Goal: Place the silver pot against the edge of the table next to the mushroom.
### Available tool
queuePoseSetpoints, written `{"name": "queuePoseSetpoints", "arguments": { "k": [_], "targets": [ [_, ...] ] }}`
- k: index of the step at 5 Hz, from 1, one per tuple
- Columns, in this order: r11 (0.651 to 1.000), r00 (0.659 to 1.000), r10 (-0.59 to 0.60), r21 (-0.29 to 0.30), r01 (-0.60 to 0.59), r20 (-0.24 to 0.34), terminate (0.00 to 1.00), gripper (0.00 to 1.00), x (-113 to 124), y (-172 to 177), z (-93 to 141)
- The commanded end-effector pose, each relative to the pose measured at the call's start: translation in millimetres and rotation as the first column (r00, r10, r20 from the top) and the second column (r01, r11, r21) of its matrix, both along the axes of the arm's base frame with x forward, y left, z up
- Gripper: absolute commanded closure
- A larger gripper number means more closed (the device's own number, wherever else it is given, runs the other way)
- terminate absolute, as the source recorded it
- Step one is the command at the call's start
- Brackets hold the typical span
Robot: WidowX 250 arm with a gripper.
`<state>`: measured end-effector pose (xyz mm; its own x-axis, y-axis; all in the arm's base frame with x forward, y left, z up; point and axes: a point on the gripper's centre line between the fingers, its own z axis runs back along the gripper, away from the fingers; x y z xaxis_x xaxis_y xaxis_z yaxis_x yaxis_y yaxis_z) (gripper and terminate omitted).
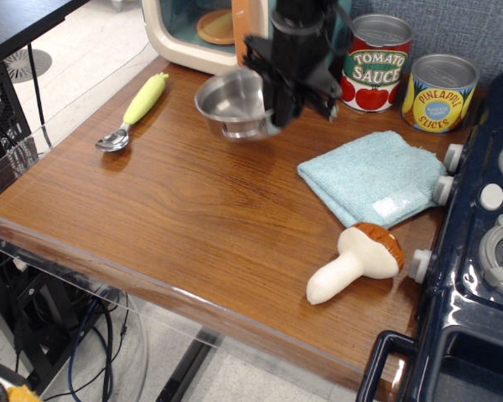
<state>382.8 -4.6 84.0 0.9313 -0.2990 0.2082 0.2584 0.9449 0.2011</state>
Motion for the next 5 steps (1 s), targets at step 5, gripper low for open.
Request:
{"name": "queuePoseSetpoints", "arguments": {
  "k": [5],
  "targets": [
    [0.985,0.982,-0.173,0.008,0.174,-0.072,0.00,1.00,-130,-56,-39]
  ]
}}
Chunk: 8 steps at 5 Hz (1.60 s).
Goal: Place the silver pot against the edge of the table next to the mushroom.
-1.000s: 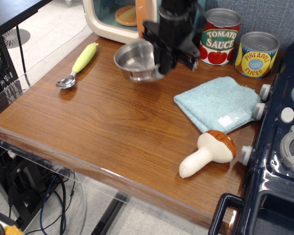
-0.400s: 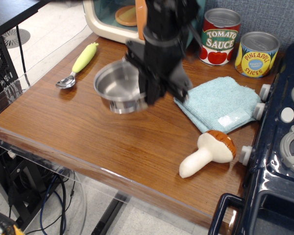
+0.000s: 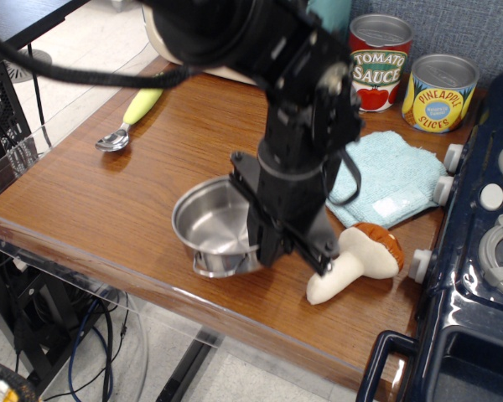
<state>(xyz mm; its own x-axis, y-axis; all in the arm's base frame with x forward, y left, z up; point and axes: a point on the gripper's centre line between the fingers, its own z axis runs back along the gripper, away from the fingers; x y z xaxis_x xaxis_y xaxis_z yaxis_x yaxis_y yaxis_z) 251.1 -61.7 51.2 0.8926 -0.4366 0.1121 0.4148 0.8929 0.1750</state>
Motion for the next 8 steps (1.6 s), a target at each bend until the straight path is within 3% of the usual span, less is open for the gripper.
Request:
{"name": "queuePoseSetpoints", "arguments": {
  "k": [1,2,3,6,8],
  "targets": [
    [1.000,0.999,-0.021,0.007,0.021,0.033,0.00,1.00,4,3,-9],
    [0.999,0.999,-0.033,0.014,0.033,0.030,0.00,1.00,9,5,-14],
    [0.999,0.999,-0.029,0.028,0.028,0.029,0.00,0.00,7,4,-13],
    [0.999,0.998,-0.038,0.028,0.036,0.055,0.00,0.00,6,0,-5],
    [0.998,0.992,-0.056,-0.014,0.058,0.111,0.00,0.00,5,1,39]
  ]
}}
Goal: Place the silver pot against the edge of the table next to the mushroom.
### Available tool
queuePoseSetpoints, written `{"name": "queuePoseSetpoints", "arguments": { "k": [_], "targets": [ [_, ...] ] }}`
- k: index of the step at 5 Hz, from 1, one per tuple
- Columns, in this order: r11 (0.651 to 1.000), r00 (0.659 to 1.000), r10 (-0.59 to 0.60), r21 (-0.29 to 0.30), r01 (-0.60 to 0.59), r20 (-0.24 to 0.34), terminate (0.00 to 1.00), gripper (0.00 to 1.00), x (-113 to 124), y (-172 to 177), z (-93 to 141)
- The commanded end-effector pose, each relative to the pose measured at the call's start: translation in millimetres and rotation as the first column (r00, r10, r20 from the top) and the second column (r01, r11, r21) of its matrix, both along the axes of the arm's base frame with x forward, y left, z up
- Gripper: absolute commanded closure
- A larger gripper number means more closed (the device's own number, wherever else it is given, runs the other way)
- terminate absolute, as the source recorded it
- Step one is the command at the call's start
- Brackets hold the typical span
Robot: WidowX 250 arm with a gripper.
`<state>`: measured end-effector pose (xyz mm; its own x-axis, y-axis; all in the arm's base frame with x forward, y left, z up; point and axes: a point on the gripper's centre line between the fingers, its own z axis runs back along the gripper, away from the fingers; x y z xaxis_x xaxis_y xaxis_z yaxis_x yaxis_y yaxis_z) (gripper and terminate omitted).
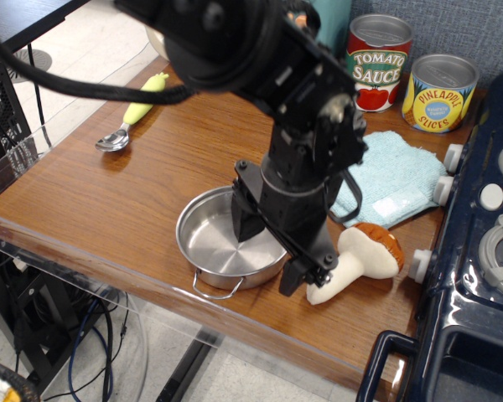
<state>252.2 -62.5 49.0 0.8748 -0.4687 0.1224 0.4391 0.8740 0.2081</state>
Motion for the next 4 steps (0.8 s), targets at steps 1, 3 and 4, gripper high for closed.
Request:
{"name": "queuePoseSetpoints", "arguments": {
  "k": [1,3,4],
  "targets": [
    [0.996,0.991,-0.003,-0.090,0.015,0.135,0.00,0.00,1.4,7.8,63.9],
    [0.996,0.991,-0.003,-0.090,0.015,0.135,0.00,0.00,1.4,7.8,63.9],
    [0.996,0.991,-0.003,-0.090,0.015,0.135,1.00,0.00,1.4,7.8,63.9]
  ]
}}
